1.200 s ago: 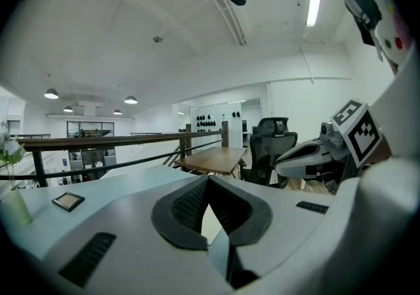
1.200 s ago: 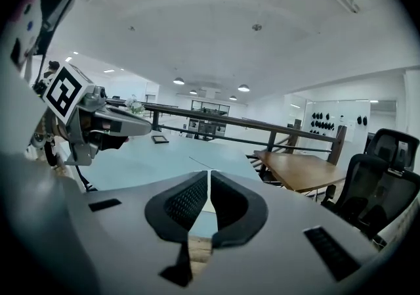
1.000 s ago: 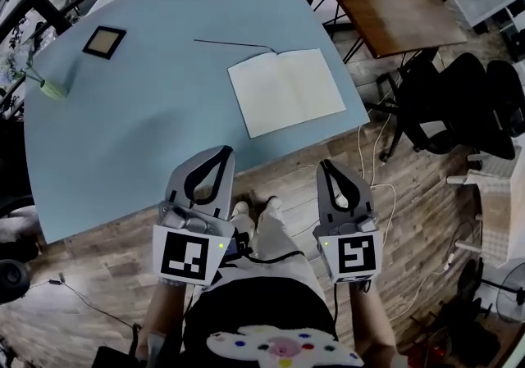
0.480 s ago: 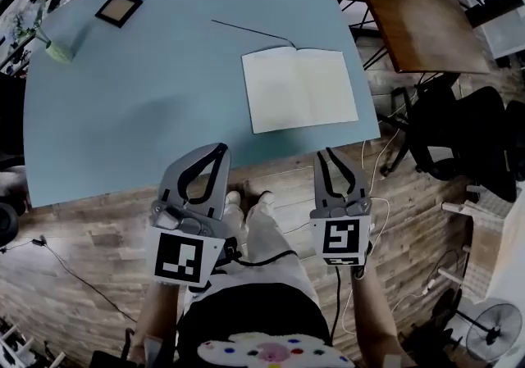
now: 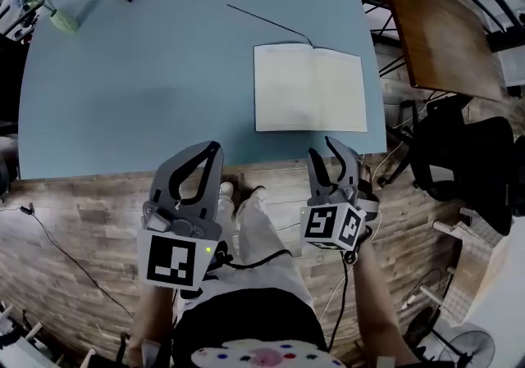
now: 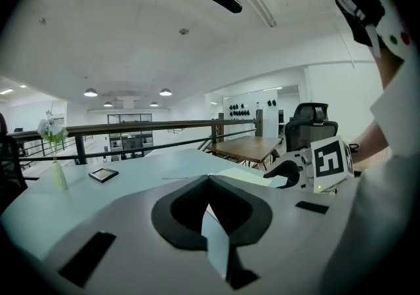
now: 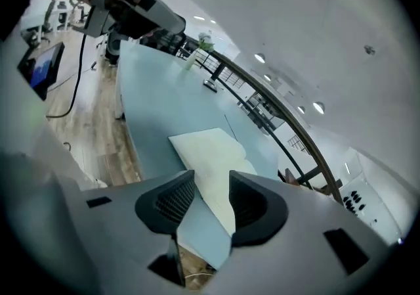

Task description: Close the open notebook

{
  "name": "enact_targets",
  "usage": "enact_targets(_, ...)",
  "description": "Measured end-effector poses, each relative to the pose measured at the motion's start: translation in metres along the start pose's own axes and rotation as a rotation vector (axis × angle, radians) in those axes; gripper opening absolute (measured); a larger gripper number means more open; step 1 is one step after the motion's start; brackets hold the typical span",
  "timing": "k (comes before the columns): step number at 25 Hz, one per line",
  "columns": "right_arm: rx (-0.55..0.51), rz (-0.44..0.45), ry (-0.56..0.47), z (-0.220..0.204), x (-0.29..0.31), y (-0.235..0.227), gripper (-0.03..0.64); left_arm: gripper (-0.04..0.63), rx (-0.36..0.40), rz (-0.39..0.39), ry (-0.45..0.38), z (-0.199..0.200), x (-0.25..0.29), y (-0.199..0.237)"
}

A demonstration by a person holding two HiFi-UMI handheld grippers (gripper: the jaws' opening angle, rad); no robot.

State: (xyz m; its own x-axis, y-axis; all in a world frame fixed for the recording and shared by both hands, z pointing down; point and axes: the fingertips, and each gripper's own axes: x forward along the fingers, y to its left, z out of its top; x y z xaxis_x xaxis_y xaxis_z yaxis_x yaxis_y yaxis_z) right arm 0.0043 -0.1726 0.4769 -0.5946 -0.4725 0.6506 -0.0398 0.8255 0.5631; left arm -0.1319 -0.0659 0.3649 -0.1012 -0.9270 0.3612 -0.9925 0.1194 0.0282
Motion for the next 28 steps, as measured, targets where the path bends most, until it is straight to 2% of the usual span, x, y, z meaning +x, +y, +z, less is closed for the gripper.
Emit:
enact_targets(9, -0.263, 0.034, 0.054, -0.019, 0.037, 0.010, 0.161, 0.017, -0.024, 0.071, 0.005, -0.006, 0.001, 0.004)
enact_targets(17, -0.435, 0.064, 0.063, -0.025, 0.055, 0.016, 0.166, 0.017, -0.030, 0.125, 0.020, -0.008, -0.002, 0.007)
enact_targets(28, -0.551, 0.107, 0.059, -0.029, 0.070, 0.026, 0.167, 0.017, -0.041, 0.181, 0.025, -0.010, -0.003, 0.016)
